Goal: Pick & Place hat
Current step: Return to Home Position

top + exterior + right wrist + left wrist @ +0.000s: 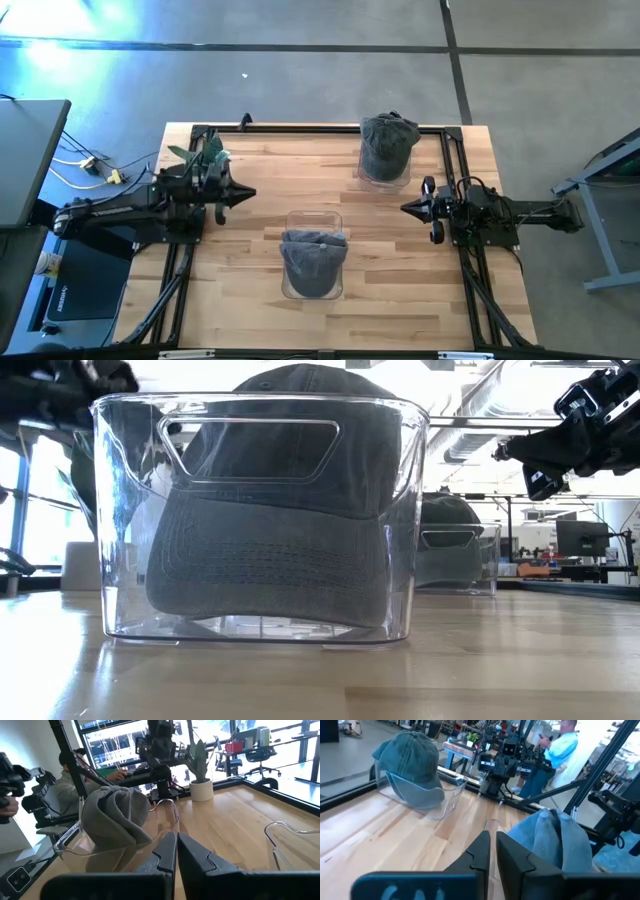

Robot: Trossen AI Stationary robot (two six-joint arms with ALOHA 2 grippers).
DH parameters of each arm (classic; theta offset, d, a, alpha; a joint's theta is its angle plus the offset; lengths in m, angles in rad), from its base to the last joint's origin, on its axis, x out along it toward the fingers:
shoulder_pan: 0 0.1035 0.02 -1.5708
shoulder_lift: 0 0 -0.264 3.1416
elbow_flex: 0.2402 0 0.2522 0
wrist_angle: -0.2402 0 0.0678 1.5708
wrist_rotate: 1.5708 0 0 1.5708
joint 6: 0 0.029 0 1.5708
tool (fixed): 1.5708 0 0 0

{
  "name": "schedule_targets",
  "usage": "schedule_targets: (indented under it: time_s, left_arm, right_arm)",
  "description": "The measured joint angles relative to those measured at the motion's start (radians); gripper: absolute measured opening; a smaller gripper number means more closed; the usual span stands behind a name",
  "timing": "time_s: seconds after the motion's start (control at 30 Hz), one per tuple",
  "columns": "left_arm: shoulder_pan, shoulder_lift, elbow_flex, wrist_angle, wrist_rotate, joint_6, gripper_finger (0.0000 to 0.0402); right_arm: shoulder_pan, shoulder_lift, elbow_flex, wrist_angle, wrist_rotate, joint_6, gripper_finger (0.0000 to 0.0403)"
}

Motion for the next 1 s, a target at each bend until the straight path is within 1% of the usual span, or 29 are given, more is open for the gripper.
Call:
schedule_targets:
  time_s: [0.13, 0.4, 0.43, 0.5, 0.57, 0.67, 0.77, 0.83, 1.0]
  left_arm:
    - [0.0, -0.1, -0.101, 0.054, 0.006, -0.02, 0.0004]
    - [0.0, -0.278, -0.225, 0.079, 0.019, -0.02, 0.0]
    - [0.0, -0.293, -0.239, 0.082, 0.031, -0.015, 0.0]
    - [-0.002, -0.285, -0.253, 0.092, 0.045, -0.01, 0.0]
    - [-0.011, -0.283, -0.26, 0.089, 0.043, 0.001, 0.0]
    - [-0.044, -0.286, -0.261, 0.085, 0.001, 0.027, 0.0]
    - [-0.099, -0.286, -0.262, 0.083, -0.082, 0.041, 0.0]
    - [-0.156, -0.286, -0.262, 0.068, -0.148, 0.047, 0.0]
    - [-0.291, -0.285, -0.263, 0.082, -0.256, 0.169, 0.0]
  right_arm:
    - [0.0, 0.0, 0.0, 0.0, 0.0, 0.0, 0.0012]
    - [0.0, 0.0, 0.0, 0.0, 0.0, 0.0, 0.0012]
    - [0.0, 0.0, 0.0, 0.0, 0.0, 0.0, 0.0012]
    - [0.0, 0.0, 0.0, 0.001, 0.0, 0.0, 0.0012]
    - [0.0, 0.0, 0.0, 0.0, 0.0, 0.0, 0.0012]
    - [0.0, 0.0, 0.0, 0.001, 0.0, 0.0, 0.0012]
    - [0.0, 0.0, 0.0, 0.001, 0.0, 0.0, 0.0012]
    - [0.0, 0.0, 0.0, 0.0, -0.001, 0.0, 0.0012]
    - [0.0, 0.0, 0.0, 0.001, 0.0, 0.0, 0.0012]
